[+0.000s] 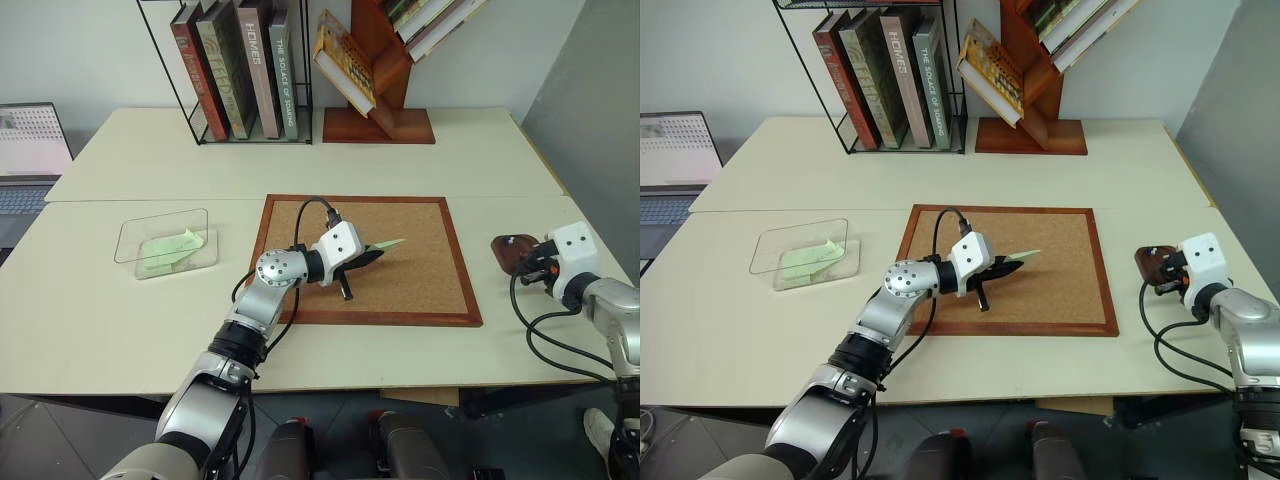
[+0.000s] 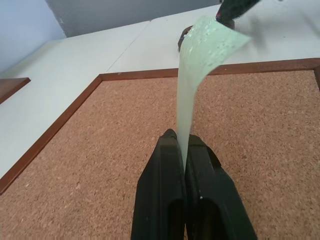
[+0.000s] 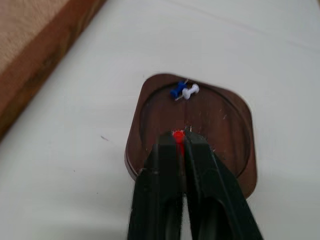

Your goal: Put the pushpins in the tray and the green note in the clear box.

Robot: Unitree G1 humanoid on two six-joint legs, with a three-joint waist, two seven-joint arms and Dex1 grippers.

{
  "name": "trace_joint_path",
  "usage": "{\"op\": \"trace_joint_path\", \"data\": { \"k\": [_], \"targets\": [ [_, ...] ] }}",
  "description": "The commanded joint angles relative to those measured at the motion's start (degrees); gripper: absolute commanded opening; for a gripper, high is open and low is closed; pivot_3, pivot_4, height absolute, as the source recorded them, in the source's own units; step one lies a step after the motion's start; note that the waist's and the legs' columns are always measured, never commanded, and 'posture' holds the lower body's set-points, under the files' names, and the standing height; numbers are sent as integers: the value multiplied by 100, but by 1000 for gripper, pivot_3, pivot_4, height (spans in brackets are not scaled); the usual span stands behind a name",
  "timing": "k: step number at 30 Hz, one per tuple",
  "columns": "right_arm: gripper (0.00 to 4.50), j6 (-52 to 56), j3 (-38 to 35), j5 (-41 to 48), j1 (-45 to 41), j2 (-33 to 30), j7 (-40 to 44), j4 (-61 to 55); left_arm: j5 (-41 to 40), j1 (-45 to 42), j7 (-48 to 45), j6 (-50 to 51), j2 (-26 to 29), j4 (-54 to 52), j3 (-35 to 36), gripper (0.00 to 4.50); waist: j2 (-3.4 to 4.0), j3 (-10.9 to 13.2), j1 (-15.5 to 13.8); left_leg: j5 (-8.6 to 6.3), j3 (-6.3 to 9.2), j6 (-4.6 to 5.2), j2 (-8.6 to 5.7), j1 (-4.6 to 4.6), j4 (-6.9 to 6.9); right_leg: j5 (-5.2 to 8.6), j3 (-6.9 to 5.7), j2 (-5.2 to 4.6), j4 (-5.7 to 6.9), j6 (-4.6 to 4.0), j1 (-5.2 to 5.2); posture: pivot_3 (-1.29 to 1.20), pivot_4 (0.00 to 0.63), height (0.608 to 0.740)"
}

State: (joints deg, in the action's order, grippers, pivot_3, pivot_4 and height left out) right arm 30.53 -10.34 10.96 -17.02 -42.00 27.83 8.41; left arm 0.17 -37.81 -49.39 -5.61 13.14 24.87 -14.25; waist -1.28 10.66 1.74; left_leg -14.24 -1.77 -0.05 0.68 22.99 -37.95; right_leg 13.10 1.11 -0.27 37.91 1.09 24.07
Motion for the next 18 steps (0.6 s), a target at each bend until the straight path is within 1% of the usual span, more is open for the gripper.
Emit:
{"op": "trace_joint_path", "data": {
  "k": [1,2,4,6,9,10,15,16,18],
  "targets": [
    [1312,-435,2,-227,-291,30,-104,426,-40,4,79,22,11,-336,45,0,0,0,-6,0,-1,0,-1,0,0,0,0,-1,-1,0,0,0,150,740],
    [1468,-479,17,-250,-333,52,-114,510,-41,9,86,29,16,-349,42,0,0,0,-6,0,-1,0,-1,0,0,0,0,-2,-2,0,-1,0,150,740],
    [1984,-535,17,-289,-386,83,-127,587,-42,13,96,36,20,-365,39,0,0,0,-8,0,-1,0,-2,1,0,0,1,-3,-3,0,0,0,150,740],
    [2360,-559,-15,-312,-419,108,-144,610,-43,16,100,42,23,-377,38,0,0,0,-7,0,-1,0,-1,1,1,0,1,-2,-3,0,0,0,150,740],
    [3073,-545,-71,-319,-434,125,-143,597,-43,25,93,46,35,-398,33,0,0,0,-5,0,-1,0,0,0,1,0,1,-2,-1,0,0,0,150,740],
    [3217,-540,-93,-311,-443,129,-148,588,-43,24,89,47,37,-400,31,0,0,0,-5,0,0,0,0,0,0,0,0,-2,-1,0,-1,0,150,740],
    [4404,-564,-335,-134,-531,145,-178,385,-68,-28,91,58,39,-378,62,0,0,0,-5,0,-1,0,-1,0,0,0,1,-2,0,1,0,0,150,740],
    [4480,-578,-428,-39,-539,138,-137,241,-101,-47,113,102,37,-405,106,0,0,0,-7,0,0,0,-1,0,0,0,0,-2,0,1,0,0,150,740],
    [4480,-669,-543,117,-522,113,18,-27,-116,-76,113,154,108,-550,154,0,0,0,-5,0,-2,0,-1,1,0,0,1,-2,0,0,1,0,150,740]
  ]
}}
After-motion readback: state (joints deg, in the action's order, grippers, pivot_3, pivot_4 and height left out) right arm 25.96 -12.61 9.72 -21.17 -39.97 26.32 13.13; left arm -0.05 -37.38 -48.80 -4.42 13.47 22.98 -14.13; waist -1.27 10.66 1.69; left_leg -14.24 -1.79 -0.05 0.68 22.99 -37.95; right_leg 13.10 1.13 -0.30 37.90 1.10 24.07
